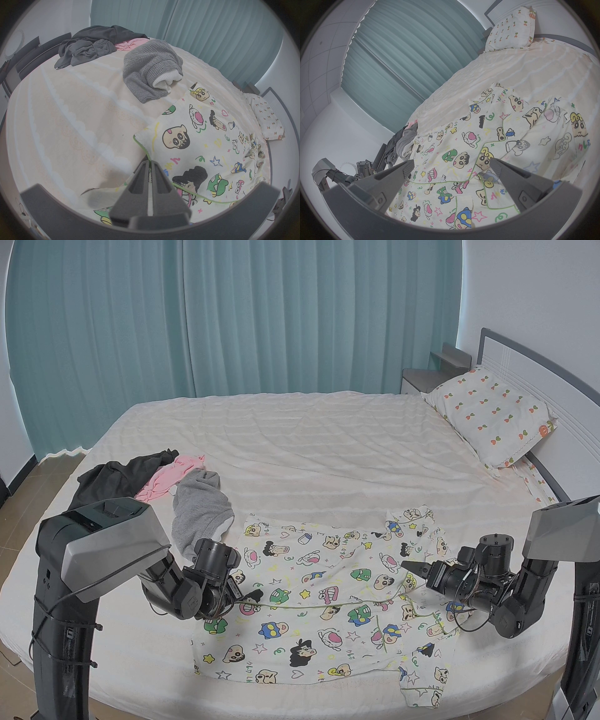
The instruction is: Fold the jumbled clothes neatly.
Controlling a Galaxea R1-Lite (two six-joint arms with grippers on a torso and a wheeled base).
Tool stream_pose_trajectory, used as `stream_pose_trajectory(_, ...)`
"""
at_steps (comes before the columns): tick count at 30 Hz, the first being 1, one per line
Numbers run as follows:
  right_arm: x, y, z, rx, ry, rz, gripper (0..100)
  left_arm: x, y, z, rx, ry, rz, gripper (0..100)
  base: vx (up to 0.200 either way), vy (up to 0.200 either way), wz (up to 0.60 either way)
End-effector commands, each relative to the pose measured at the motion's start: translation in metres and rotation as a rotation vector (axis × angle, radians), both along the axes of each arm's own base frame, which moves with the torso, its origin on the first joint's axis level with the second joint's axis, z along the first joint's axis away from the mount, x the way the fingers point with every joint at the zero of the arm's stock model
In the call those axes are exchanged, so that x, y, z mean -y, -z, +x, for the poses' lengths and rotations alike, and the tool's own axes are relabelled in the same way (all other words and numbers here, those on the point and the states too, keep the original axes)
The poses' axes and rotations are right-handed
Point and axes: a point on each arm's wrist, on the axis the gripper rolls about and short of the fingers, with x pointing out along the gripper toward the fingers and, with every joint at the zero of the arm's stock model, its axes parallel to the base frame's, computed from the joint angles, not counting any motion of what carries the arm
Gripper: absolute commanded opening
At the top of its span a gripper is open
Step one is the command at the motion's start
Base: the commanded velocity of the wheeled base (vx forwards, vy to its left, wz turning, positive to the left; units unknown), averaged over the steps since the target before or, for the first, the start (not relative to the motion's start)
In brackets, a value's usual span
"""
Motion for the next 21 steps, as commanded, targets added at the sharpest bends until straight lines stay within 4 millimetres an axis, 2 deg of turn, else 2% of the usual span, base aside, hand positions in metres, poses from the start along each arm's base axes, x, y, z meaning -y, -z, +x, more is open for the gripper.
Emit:
stream_pose_trajectory(1,0.000,-0.001,0.000,0.004,-0.003,0.000,100,0.001,-0.003,0.001,0.010,0.003,-0.007,100,0.000,0.000,0.00)
stream_pose_trajectory(4,-0.001,-0.001,0.002,0.011,-0.006,0.000,100,0.001,-0.008,0.001,0.028,-0.002,-0.025,100,0.000,0.000,0.00)
stream_pose_trajectory(5,-0.002,-0.006,0.004,0.034,-0.009,0.002,100,0.000,-0.026,-0.001,0.060,0.011,-0.075,100,0.000,0.000,0.00)
stream_pose_trajectory(7,-0.002,-0.014,0.002,0.046,-0.011,0.007,100,-0.003,-0.044,-0.005,0.078,0.034,-0.124,100,0.000,0.000,0.00)
stream_pose_trajectory(8,-0.002,-0.019,-0.001,0.053,-0.012,0.012,100,-0.006,-0.059,-0.009,0.091,0.054,-0.164,100,0.000,0.000,0.00)
stream_pose_trajectory(13,0.002,-0.045,-0.035,0.059,-0.016,0.014,100,-0.014,-0.108,-0.038,0.152,0.110,-0.252,100,0.000,0.000,0.00)
stream_pose_trajectory(14,0.004,-0.051,-0.044,0.062,-0.012,0.013,100,-0.015,-0.115,-0.043,0.167,0.112,-0.261,100,0.000,0.000,0.00)
stream_pose_trajectory(15,0.004,-0.051,-0.044,0.062,-0.012,0.013,100,-0.015,-0.115,-0.043,0.167,0.112,-0.261,100,0.000,0.000,0.00)
stream_pose_trajectory(16,0.009,-0.060,-0.063,0.060,0.003,0.007,100,-0.016,-0.131,-0.051,0.199,0.094,-0.302,100,0.000,0.000,0.00)
stream_pose_trajectory(19,0.015,-0.064,-0.078,0.054,0.054,-0.015,100,-0.018,-0.145,-0.057,0.223,0.045,-0.384,100,0.000,0.000,0.00)
stream_pose_trajectory(21,0.019,-0.066,-0.080,0.060,0.097,-0.029,100,-0.017,-0.144,-0.060,0.209,0.048,-0.401,100,0.000,0.000,0.00)
